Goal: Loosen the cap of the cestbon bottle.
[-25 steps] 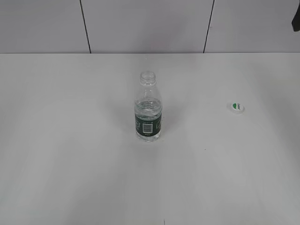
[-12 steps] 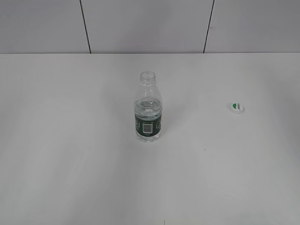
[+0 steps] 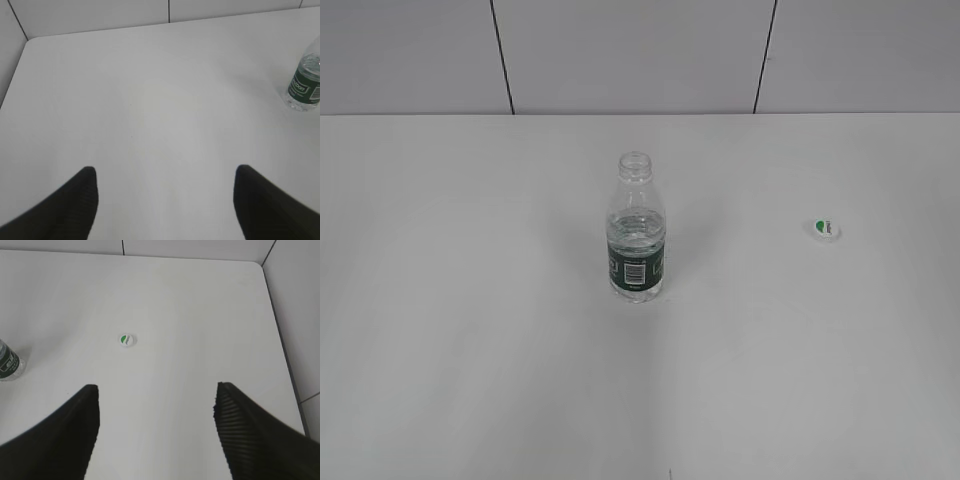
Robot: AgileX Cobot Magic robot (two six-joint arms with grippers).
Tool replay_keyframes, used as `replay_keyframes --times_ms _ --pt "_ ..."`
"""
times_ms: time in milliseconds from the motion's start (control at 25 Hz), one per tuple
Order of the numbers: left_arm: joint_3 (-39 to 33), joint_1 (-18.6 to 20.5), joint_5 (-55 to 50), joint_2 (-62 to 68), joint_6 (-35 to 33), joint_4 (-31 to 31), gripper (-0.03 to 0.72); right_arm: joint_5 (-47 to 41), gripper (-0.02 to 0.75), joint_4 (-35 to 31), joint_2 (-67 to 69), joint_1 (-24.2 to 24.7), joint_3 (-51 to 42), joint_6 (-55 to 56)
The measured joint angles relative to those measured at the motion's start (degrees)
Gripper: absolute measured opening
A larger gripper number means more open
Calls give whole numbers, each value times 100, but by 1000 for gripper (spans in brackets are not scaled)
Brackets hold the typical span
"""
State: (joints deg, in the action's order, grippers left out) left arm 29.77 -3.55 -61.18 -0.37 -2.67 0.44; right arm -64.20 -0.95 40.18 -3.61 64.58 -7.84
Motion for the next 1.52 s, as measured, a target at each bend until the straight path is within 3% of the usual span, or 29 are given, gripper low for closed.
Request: replay_keyframes --times_ms 240,640,1520 --pt "0 0 0 0 0 5 501 165 524 14 -1732 0 -1380 -7" --pt "0 0 0 0 0 5 498 187 524 31 -3961 0 -2882 -238" --pt "0 0 0 0 0 5 498 139 521 -189 -4055 0 -3470 -305"
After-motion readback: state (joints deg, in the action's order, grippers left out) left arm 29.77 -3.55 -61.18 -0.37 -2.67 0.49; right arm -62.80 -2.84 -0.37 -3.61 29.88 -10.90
